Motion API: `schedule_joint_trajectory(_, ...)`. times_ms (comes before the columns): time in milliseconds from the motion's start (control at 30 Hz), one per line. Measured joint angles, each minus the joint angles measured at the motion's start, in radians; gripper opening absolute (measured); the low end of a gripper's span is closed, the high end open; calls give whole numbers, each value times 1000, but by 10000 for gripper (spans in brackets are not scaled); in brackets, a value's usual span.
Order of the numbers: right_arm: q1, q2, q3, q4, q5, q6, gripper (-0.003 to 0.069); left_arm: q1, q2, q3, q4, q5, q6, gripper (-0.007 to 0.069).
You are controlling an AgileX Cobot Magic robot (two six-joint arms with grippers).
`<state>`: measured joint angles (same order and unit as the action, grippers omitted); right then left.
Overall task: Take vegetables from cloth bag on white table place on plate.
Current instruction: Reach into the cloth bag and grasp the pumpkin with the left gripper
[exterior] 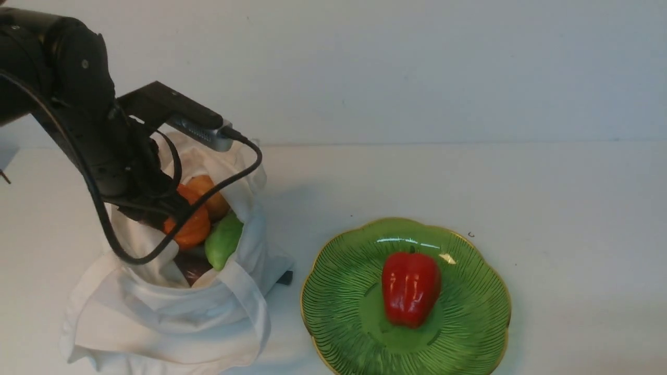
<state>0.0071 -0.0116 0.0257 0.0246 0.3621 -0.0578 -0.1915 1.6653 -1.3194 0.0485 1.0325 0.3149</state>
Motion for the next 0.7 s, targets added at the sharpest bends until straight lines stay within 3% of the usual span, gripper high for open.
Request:
schedule_joint_trajectory(200,0,0,0,0,0,0,-15,0,50,0,5,-17,-3,339)
schedule_joint_trajectory(467,0,0,0,0,0,0,-15,0,101,-9,19,-17,-3,352)
schedule_joint_trajectory(600,0,0,0,0,0,0,-15,0,123,-9,19,-17,-3,311)
schedule_joint_trajectory(700,0,0,0,0,0,0,-15,0,132,-10,27,-18,-3,185)
